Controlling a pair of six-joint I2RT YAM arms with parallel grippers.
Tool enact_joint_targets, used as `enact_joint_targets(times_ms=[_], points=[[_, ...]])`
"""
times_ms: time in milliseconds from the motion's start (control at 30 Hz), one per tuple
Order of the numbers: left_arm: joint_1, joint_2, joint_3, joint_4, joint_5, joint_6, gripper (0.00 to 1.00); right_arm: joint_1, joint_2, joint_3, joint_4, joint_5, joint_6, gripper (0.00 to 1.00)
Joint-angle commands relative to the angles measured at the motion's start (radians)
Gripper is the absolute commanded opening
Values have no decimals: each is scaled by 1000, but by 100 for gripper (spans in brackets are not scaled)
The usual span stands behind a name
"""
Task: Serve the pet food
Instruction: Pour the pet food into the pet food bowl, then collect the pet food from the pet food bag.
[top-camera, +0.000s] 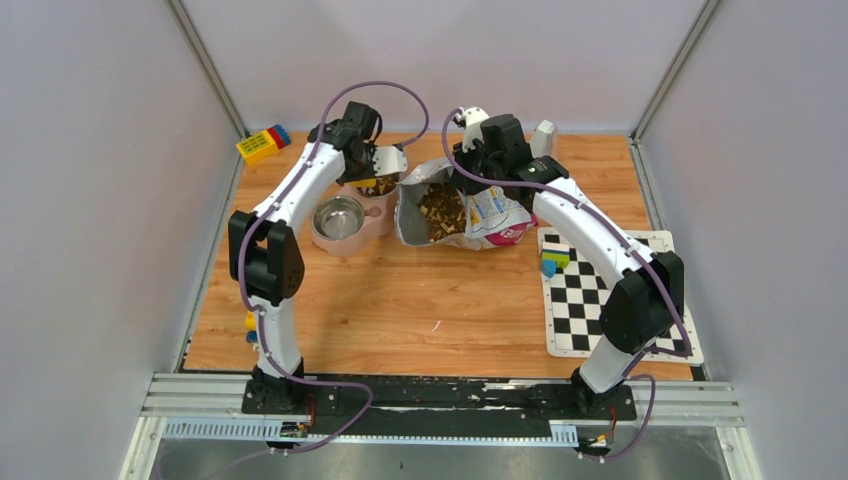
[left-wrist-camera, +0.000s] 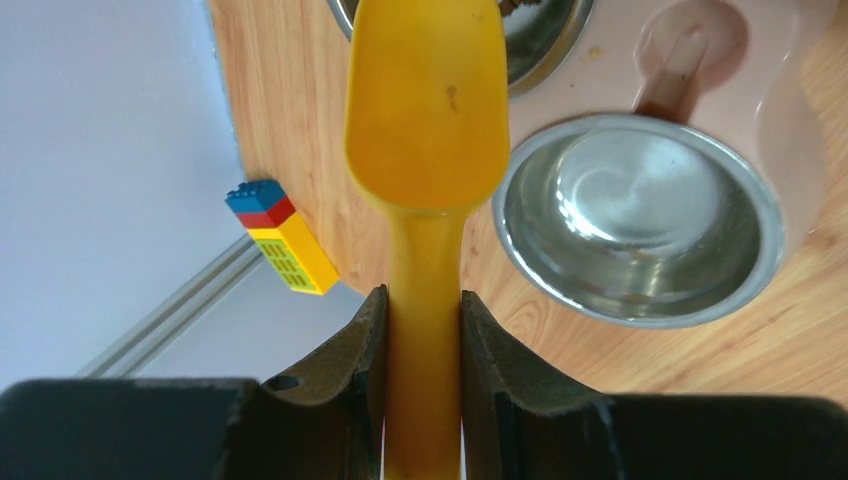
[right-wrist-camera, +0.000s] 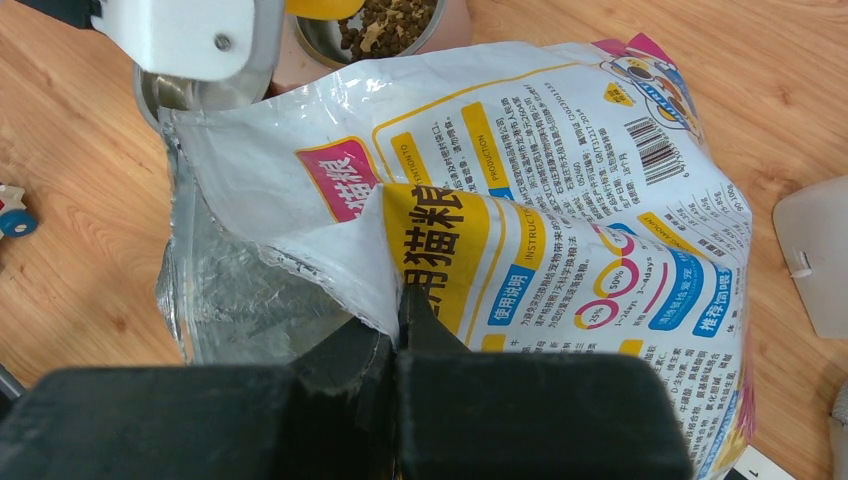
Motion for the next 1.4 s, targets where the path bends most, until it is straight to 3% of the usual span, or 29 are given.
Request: enact_joint_targets(times_ms=[0,200,533,833,1033,1367], points=[[37,-121,33,49,108,-198,0,-16,-57,-1,11,20,-10,0],[103,-247,-54,128,235,-388,0,-16,-59,17,11,26,-4,0],[150,-487,-225,207,415,-527,0,-16,-54,42,-5,37,7,0],[152,-707,-367,229,641,-538,0,-30,-17,75,-45,-33,43,0],[152,-798,-424,267,686,-537,0,-51,13,94,-64,-115,73,0],[151,-863,-498,235,920,-489,0,-162,34,97,-37,-387,155,0]])
